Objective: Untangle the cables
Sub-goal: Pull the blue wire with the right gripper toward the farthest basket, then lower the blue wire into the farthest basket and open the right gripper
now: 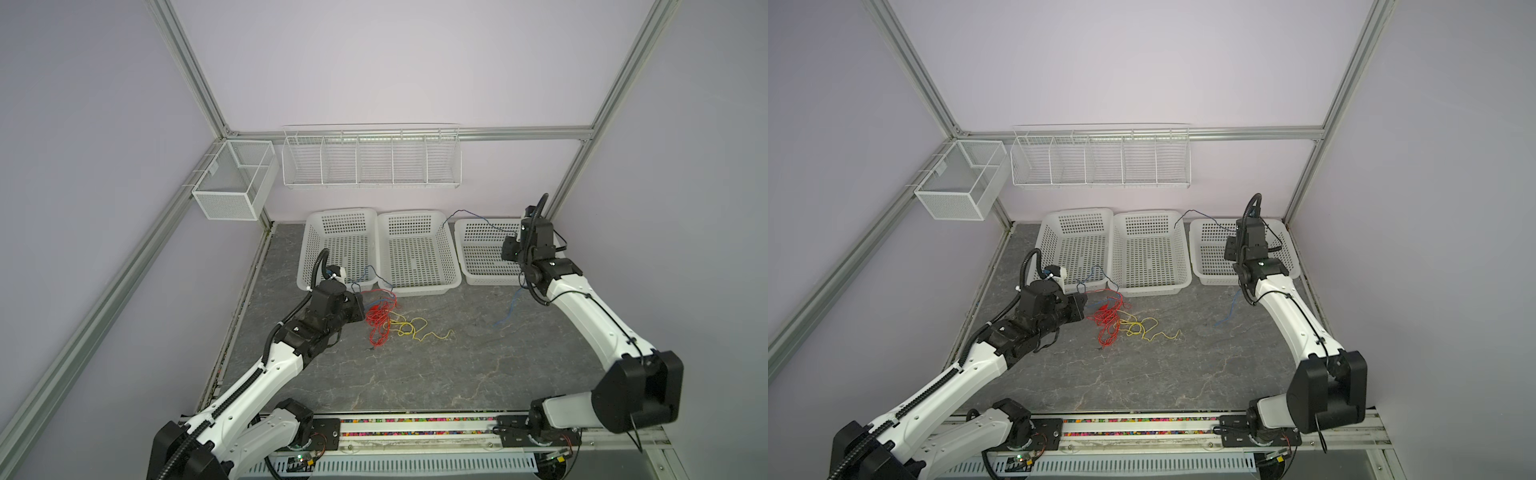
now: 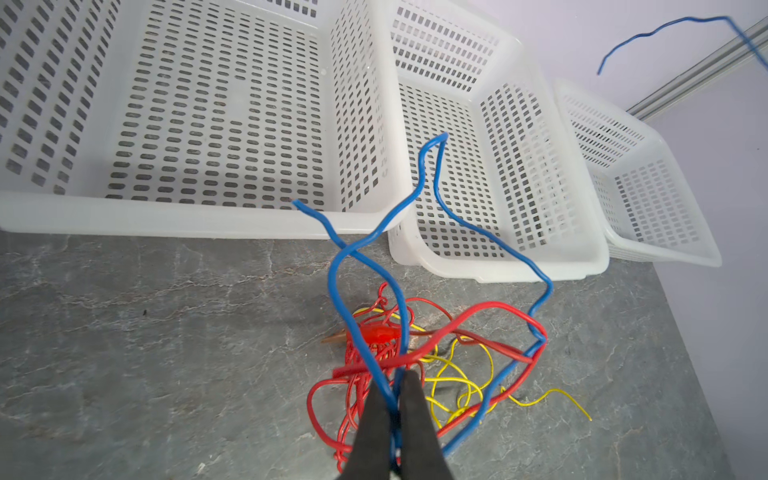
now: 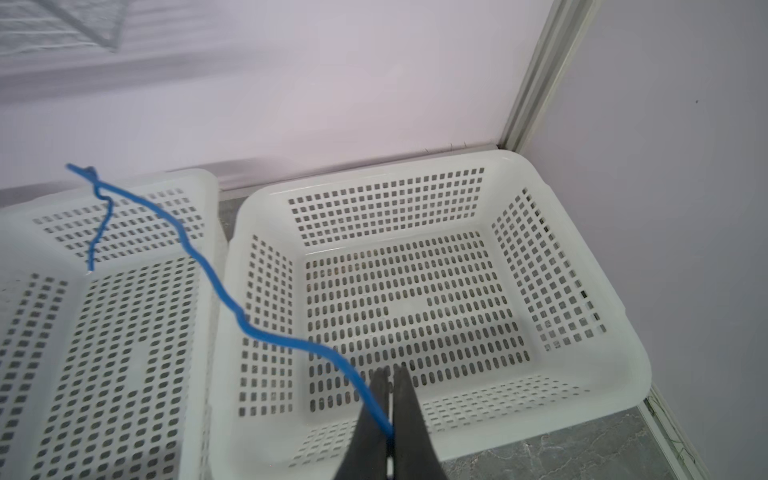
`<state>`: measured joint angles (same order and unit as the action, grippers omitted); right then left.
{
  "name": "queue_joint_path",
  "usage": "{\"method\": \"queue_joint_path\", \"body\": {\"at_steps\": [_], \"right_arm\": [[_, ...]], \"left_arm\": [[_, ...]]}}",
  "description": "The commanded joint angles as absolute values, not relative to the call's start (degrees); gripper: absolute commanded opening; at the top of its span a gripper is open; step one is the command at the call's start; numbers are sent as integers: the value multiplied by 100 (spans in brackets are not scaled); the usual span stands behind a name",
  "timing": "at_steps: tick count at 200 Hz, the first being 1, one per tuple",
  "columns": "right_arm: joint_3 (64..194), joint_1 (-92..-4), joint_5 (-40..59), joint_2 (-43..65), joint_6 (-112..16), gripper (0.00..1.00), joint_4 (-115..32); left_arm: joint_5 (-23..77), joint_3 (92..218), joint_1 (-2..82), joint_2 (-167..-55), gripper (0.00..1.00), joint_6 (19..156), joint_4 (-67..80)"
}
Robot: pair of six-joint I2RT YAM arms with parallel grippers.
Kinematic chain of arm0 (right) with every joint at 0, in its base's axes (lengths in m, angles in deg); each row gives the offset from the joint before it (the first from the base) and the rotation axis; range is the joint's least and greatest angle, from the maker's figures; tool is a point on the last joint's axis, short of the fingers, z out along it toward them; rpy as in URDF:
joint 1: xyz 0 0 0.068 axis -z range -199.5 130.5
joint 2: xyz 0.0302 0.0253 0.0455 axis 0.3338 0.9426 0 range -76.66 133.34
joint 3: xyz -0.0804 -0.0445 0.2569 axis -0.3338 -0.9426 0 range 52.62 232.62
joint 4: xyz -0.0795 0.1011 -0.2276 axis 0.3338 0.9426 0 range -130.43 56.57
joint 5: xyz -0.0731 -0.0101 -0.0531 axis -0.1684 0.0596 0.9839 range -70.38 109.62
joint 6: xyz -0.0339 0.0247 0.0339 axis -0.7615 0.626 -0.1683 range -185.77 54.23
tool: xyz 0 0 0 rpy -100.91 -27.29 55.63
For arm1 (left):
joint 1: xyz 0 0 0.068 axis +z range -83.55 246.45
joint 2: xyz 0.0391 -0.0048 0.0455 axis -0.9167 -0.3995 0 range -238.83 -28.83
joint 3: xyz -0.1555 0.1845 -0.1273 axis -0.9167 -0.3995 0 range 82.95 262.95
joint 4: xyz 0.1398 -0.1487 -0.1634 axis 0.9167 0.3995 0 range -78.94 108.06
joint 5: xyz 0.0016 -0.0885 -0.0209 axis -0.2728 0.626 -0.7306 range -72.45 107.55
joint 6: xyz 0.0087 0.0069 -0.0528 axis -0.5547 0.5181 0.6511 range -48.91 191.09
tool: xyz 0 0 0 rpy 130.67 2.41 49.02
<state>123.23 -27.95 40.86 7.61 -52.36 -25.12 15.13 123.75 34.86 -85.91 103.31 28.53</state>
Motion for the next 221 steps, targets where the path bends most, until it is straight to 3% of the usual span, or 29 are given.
{"method": "queue_joint_path", "body": {"at_steps": [1,53,137,186,221], "right_arm": [[12644,-2349,3912,1417,-4754,6,-2408],[13671,-1762,3729,3075,-4453,6,-2075],[15289,-1634,4424,5017,-4893,6,-1160],[15834,-1608,4529,5671,-5047,7,-887],[15747,-1606,4443,5596,-5188,15,-956]], "left_arm": [[1614,12252,3473,-8611,0,10247,2569],[1688,12268,3473,-8773,0,10239,2460],[1732,12334,3473,-9011,0,10202,2397],[1695,12365,3473,-9018,0,10176,2433],[1677,12356,3473,-8998,0,10194,2451]]}}
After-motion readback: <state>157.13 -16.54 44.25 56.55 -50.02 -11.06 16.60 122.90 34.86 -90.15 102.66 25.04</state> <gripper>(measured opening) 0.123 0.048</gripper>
